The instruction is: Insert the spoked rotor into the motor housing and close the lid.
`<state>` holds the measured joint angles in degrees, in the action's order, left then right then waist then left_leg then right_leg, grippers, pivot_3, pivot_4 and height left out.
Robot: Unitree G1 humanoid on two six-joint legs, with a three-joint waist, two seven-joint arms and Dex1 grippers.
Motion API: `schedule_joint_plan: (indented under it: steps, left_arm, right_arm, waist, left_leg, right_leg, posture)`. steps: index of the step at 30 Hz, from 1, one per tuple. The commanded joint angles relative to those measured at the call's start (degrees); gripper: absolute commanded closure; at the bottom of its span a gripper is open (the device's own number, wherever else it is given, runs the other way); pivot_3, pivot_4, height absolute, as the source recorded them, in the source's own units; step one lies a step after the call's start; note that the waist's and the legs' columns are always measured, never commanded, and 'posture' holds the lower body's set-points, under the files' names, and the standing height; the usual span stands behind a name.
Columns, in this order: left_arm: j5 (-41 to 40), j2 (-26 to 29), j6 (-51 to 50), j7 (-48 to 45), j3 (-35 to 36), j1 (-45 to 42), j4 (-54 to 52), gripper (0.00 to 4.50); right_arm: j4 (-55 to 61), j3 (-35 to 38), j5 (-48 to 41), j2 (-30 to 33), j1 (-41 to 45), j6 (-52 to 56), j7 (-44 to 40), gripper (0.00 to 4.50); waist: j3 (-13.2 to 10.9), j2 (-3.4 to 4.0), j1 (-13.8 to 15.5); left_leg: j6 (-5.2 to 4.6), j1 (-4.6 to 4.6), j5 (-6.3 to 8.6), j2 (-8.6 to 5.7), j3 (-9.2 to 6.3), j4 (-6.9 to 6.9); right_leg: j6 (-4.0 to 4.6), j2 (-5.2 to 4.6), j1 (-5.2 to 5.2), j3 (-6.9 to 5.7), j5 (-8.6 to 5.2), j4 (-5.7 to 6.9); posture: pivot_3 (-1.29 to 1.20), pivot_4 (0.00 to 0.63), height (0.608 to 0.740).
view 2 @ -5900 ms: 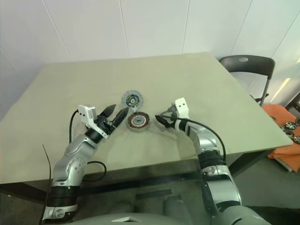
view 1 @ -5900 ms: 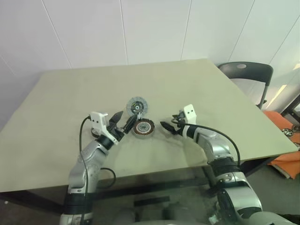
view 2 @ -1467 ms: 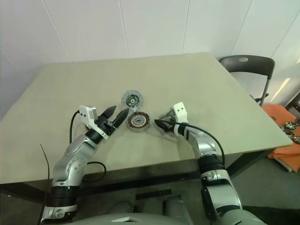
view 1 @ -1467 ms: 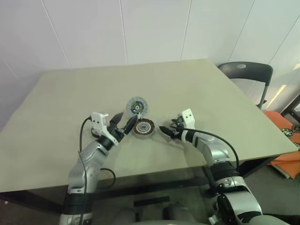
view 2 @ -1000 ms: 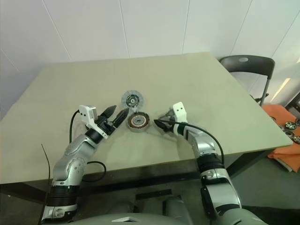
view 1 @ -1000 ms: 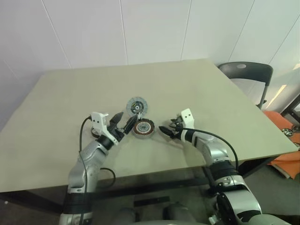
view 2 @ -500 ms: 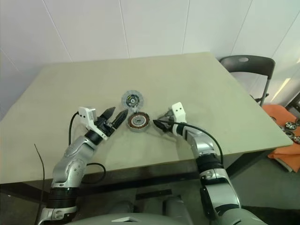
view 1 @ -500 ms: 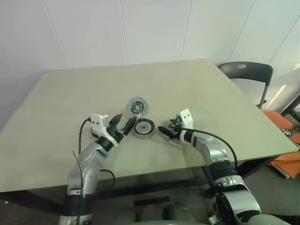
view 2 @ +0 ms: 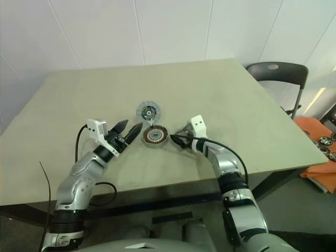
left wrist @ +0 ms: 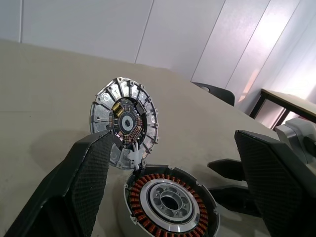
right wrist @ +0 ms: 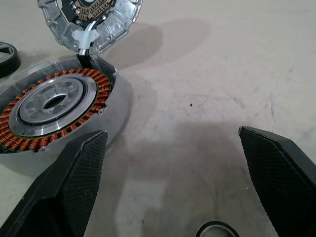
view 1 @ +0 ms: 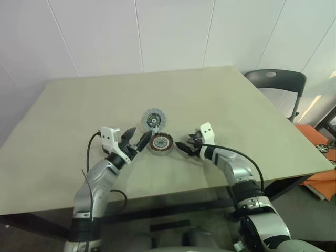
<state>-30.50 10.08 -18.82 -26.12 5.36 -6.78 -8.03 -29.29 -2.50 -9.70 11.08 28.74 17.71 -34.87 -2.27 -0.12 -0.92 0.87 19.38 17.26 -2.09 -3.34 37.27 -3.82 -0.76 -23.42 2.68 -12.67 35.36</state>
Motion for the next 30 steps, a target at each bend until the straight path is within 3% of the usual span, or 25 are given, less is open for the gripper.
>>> schedule_joint_plan:
  steps: [1,17,30]
  left_arm:
    - [-0.7,0.5,-0.1,-0.6,0.4,-1.0,-2.4,0.32]
    - [1.5,2.1,0.1,-0.2,0.5,-1.0,-2.1,0.32]
    - [0.7,2.8,-0.5,-1.3,0.4,-0.5,-2.6,0.32]
  right_arm:
    - [2.0,1.0,-0.4,-0.1,0.5,-1.0,0.8,0.06]
    - [3.7,3.8,-1.8,-1.0,0.1,-6.1,3.9,0.06]
    - [9.1,7.1,-6.5,3.7,-3.4,-6.9,-2.9,0.06]
  waist:
    - [0.0,0.00,0.0]
    - [0.0,0.00,0.0]
    - [0.0,0.00,0.0]
  left_leg:
    - [0.00,0.00,0.00,0.00,0.00,0.00]
    - [0.00,0.00,0.00,0.00,0.00,0.00]
    - [0.00,0.00,0.00,0.00,0.00,0.00]
  right_leg:
    - [0.00,0.00,0.00,0.00,0.00,0.00]
    - [0.00,0.00,0.00,0.00,0.00,0.00]
    - [0.00,0.00,0.01,0.00,-0.01,-0.01]
  posture:
    - [0.00,0.000,0.740]
    - [0.00,0.000,0.740]
    - [0.00,0.000,0.740]
